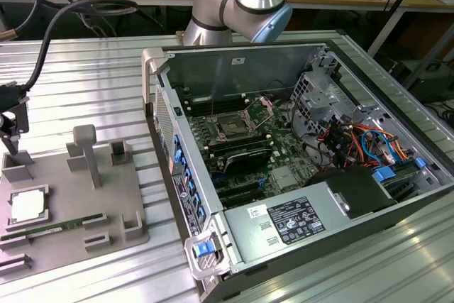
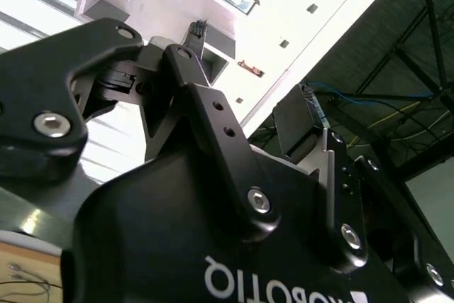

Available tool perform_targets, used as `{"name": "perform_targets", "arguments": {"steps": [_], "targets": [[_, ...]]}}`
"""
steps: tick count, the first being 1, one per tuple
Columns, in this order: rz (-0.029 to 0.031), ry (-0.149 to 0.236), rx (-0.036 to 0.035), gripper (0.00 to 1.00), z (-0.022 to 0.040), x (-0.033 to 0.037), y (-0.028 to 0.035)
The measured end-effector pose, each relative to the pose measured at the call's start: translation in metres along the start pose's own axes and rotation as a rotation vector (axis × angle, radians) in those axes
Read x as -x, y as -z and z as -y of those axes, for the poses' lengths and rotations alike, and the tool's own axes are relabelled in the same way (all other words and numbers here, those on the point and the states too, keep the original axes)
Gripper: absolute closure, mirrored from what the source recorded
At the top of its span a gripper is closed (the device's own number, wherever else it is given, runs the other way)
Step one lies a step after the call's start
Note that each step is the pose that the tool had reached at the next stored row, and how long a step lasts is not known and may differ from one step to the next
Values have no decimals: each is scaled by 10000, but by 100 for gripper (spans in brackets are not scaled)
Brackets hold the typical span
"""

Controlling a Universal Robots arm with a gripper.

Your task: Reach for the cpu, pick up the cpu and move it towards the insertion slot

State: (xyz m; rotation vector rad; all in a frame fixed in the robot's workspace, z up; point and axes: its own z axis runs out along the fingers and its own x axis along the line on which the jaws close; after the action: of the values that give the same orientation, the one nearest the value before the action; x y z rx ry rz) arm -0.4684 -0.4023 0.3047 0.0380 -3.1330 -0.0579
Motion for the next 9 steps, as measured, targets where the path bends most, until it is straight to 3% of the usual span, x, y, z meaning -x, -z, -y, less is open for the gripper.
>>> {"name": "perform_targets", "arguments": {"steps": [9], "targets": [[4, -57, -44, 34, 50, 0, -184]]}}
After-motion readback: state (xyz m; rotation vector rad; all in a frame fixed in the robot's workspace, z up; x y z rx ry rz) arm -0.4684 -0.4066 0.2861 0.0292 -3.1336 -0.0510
